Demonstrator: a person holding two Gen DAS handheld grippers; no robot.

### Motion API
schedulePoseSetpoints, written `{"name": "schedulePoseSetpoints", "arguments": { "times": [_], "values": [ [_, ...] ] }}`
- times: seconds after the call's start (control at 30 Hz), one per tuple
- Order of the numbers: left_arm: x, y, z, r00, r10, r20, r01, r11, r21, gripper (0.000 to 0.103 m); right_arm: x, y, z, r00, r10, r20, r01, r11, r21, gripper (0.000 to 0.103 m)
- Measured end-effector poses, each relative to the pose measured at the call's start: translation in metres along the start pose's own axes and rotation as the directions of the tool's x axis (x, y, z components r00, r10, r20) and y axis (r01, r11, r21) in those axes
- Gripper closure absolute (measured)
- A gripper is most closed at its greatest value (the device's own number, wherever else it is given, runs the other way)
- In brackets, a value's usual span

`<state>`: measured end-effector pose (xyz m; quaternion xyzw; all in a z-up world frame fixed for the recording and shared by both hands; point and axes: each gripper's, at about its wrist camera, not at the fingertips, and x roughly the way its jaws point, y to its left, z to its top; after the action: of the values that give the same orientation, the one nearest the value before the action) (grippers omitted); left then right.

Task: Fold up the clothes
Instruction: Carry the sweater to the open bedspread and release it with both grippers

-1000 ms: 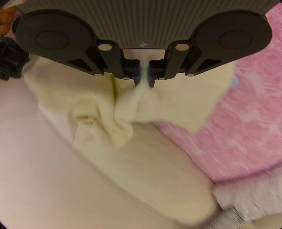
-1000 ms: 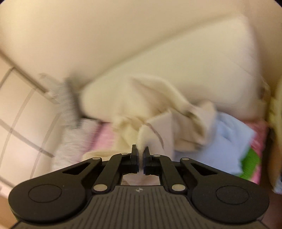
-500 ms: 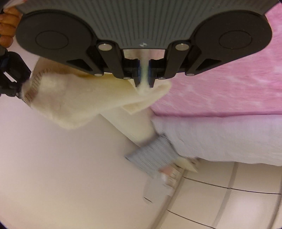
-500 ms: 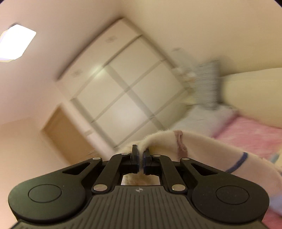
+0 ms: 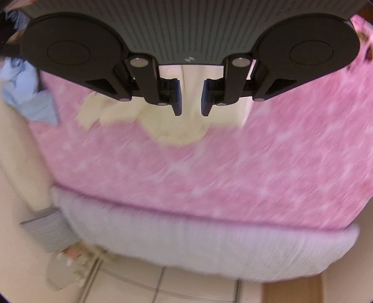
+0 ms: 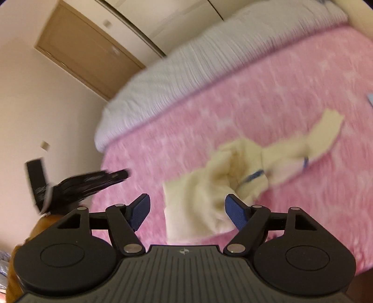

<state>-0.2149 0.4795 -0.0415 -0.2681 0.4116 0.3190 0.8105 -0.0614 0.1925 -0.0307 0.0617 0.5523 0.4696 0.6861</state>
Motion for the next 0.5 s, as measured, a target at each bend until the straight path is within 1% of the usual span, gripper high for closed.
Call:
{"name": "schedulePoseSetpoints", "arguments": {
  "times": [0.03, 0.1, 0.13, 0.17, 0.23, 0.33, 0.4, 0.47, 0.5],
  "values": [
    [-0.005, 0.012, -0.017, 1.0, 0.008, -0.029, -0.008, 1.0, -0.009, 0.089, 0.002, 0.0, -0.005, 1.0, -0.023, -0.015, 0.023, 1.0, -0.005, 0.027],
    [-0.017, 0.026, -0.05, 0.998, 0.006, -0.059, -0.008, 0.999, -0.037, 0.089, 0.006, -0.001, -0.016, 0.997, -0.067, -0.037, 0.066, 0.998, -0.023, 0.027],
    [-0.023, 0.033, -0.067, 0.997, 0.004, -0.073, -0.008, 0.999, -0.05, 0.087, 0.007, -0.002, -0.021, 0.995, -0.089, -0.047, 0.088, 0.996, -0.033, 0.027],
    [-0.029, 0.032, -0.082, 0.997, -0.001, -0.079, -0.004, 0.998, -0.062, 0.084, 0.009, -0.002, -0.026, 0.992, -0.111, -0.058, 0.109, 0.993, -0.042, 0.027],
    [-0.038, 0.03, -0.11, 0.996, -0.01, -0.092, 0.002, 0.996, -0.084, 0.083, 0.014, -0.006, -0.036, 0.986, -0.15, -0.074, 0.145, 0.987, -0.069, 0.027],
    [-0.044, 0.013, -0.134, 0.994, 0.012, -0.105, -0.02, 0.997, -0.074, 0.083, 0.026, -0.018, -0.05, 0.978, -0.188, -0.09, 0.176, 0.977, -0.124, 0.027],
    [-0.056, 0.005, -0.148, 0.993, 0.037, -0.11, -0.045, 0.997, -0.065, 0.08, 0.031, -0.022, -0.061, 0.974, -0.203, -0.105, 0.186, 0.971, -0.15, 0.028],
    [-0.06, -0.01, -0.16, 0.992, 0.064, -0.111, -0.071, 0.996, -0.056, 0.073, 0.027, -0.027, -0.069, 0.969, -0.219, -0.111, 0.196, 0.962, -0.188, 0.028],
    [-0.064, -0.018, -0.167, 0.991, 0.08, -0.109, -0.086, 0.995, -0.05, 0.072, 0.025, -0.029, -0.073, 0.967, -0.227, -0.113, 0.201, 0.958, -0.207, 0.028]
  ]
}}
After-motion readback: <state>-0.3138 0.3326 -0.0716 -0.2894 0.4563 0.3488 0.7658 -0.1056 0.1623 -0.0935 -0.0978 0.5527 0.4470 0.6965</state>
